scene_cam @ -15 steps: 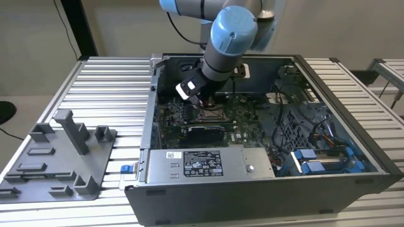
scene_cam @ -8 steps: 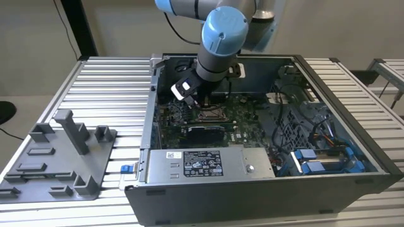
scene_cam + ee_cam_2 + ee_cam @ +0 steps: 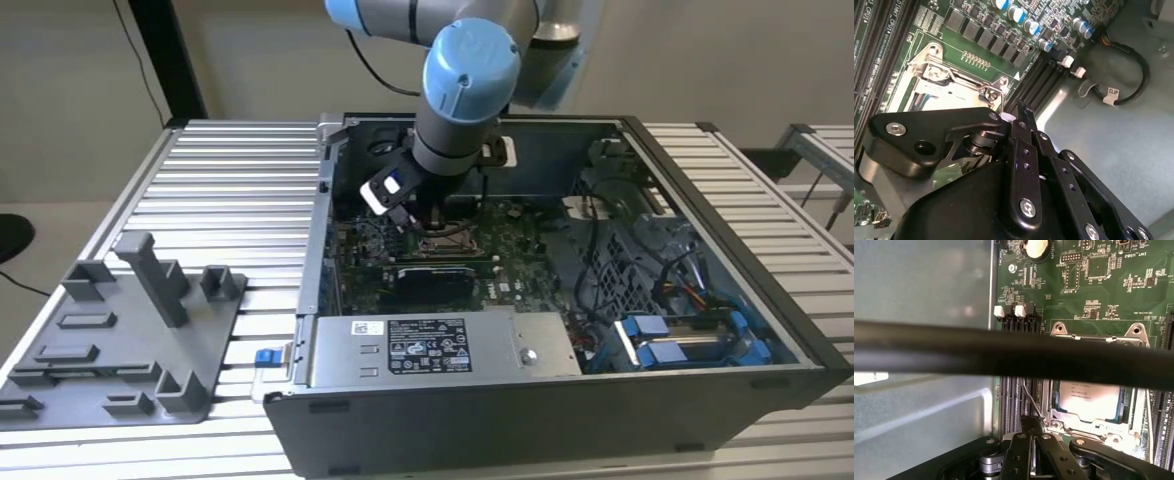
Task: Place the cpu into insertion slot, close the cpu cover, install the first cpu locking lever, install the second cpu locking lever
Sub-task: 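Install the second cpu locking lever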
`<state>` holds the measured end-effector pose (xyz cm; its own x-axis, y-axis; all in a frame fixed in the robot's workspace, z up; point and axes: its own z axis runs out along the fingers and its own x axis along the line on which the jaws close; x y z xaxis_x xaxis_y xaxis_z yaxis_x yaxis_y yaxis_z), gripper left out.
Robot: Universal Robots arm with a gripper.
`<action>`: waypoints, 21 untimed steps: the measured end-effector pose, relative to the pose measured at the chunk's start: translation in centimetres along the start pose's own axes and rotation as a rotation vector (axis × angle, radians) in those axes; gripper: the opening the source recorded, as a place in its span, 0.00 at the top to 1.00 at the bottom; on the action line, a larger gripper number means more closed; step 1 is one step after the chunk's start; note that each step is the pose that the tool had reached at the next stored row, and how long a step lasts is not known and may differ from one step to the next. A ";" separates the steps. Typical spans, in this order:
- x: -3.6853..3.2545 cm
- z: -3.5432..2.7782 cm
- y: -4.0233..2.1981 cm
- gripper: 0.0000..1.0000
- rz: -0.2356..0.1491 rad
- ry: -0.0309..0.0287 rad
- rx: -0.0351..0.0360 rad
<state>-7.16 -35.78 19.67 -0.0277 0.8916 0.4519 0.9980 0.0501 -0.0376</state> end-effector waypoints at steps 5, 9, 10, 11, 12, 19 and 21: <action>-0.14 0.07 0.15 1.00 0.000 -0.0007 0.0004; -0.22 0.14 0.94 1.00 0.001 -0.0011 0.0028; -0.24 0.16 1.17 1.00 0.002 -0.0010 0.0038; -0.27 0.18 1.39 1.00 0.002 -0.0012 0.0049; -0.29 0.20 1.60 1.00 0.003 -0.0015 0.0060; -0.45 0.39 2.83 1.00 0.007 -0.0108 0.0124; -0.50 0.43 3.20 1.00 0.008 -0.0138 0.0148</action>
<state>-3.98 -35.87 18.95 -0.0205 0.8981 0.4392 0.9973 0.0494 -0.0545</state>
